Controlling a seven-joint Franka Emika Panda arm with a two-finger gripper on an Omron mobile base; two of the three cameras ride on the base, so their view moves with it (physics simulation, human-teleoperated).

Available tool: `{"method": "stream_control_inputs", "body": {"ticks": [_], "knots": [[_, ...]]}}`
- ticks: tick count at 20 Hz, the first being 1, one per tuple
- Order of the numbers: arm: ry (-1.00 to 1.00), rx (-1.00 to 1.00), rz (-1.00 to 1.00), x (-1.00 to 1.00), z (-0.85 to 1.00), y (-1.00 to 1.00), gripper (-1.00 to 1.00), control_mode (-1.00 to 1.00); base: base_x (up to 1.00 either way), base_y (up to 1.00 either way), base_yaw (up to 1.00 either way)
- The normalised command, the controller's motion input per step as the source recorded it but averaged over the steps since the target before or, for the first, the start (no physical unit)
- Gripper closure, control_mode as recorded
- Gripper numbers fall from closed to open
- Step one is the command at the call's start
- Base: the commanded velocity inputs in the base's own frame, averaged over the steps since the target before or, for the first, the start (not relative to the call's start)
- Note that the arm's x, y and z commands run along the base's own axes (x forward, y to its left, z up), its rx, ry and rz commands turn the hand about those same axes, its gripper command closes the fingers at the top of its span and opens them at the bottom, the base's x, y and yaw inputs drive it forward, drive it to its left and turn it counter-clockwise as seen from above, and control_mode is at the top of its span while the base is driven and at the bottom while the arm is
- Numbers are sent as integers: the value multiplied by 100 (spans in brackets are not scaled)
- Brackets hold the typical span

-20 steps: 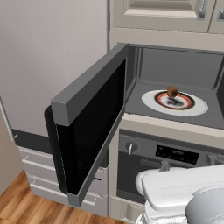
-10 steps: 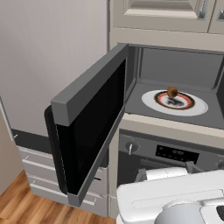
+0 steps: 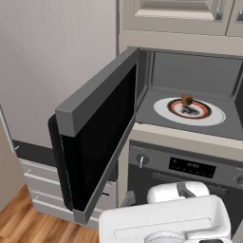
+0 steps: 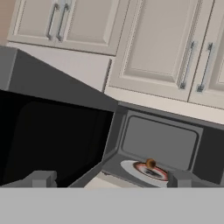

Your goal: Pick the potato from the counter and place it in the microwave. Then turn on the microwave.

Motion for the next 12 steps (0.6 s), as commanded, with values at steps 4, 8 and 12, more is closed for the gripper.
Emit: {"method": "stream_control_inputs", "body": {"ticks": [4,8,12], "knots": [[-2,0,0,0,-6,31,-100,-100,0,0,0],[-3,0,0,0,-3,28,-100,-100,0,0,0],[-2,0,0,0,-1,28,-100,-100,0,0,0]]}}
